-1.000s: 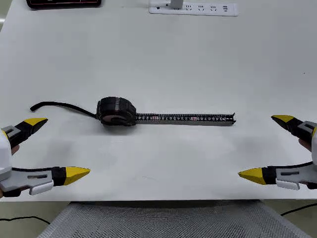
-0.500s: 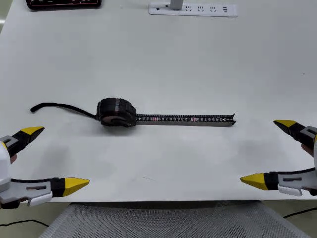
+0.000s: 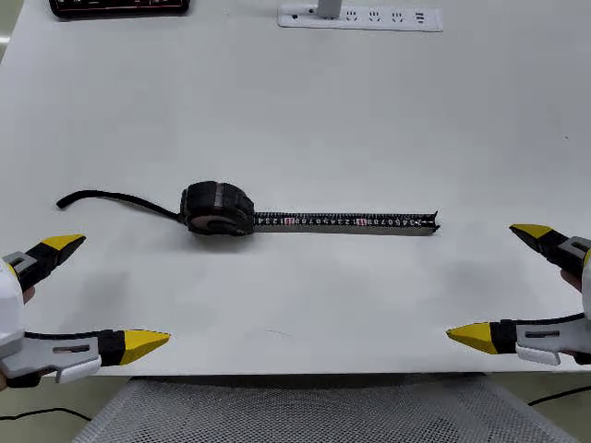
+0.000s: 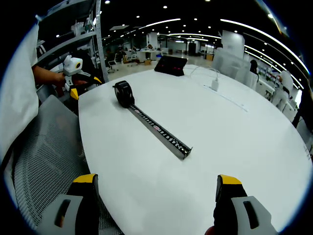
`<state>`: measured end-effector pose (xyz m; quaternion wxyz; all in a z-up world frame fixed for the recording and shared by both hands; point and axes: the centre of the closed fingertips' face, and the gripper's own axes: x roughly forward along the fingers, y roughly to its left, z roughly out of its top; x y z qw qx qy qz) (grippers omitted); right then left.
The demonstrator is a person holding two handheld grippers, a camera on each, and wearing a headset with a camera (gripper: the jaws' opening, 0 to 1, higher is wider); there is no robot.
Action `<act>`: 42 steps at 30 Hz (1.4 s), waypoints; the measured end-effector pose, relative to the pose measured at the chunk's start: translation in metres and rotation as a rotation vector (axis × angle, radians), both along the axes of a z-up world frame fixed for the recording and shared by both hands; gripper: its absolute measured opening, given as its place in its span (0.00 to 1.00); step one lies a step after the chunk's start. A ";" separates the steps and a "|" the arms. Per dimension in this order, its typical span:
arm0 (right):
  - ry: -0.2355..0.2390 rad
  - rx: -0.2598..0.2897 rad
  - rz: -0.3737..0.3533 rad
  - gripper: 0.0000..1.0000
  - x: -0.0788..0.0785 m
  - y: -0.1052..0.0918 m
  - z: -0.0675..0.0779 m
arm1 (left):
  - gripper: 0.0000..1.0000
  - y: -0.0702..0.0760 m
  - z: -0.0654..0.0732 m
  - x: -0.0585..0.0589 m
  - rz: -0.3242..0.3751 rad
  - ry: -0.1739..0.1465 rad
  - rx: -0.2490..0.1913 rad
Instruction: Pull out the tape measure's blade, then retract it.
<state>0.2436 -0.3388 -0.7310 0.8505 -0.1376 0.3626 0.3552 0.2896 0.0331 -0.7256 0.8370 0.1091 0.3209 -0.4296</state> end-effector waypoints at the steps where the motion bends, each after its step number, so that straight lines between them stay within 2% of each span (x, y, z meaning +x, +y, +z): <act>1: 0.000 0.000 0.000 0.99 0.000 0.000 0.000 | 0.98 0.000 0.000 0.000 0.001 0.001 -0.001; 21: -0.009 0.014 -0.011 0.99 0.001 0.000 0.003 | 0.98 -0.002 0.004 0.003 0.023 0.006 -0.013; 28: -0.022 0.037 -0.023 0.99 0.004 0.001 0.008 | 0.99 -0.017 0.007 0.008 0.034 -0.008 -0.020; 31: -0.023 0.040 -0.025 0.99 0.004 0.001 0.009 | 0.98 -0.022 0.009 0.013 0.048 -0.037 -0.004; 34: -0.025 0.042 -0.025 0.99 0.004 0.001 0.009 | 0.98 -0.028 0.009 0.016 0.061 -0.035 -0.011; 38: -0.032 0.046 -0.026 0.99 0.005 0.001 0.010 | 0.96 -0.034 0.009 0.020 0.073 -0.058 0.001; 42: -0.034 0.047 -0.029 0.99 0.006 0.001 0.010 | 0.95 -0.039 0.009 0.024 0.088 -0.055 -0.012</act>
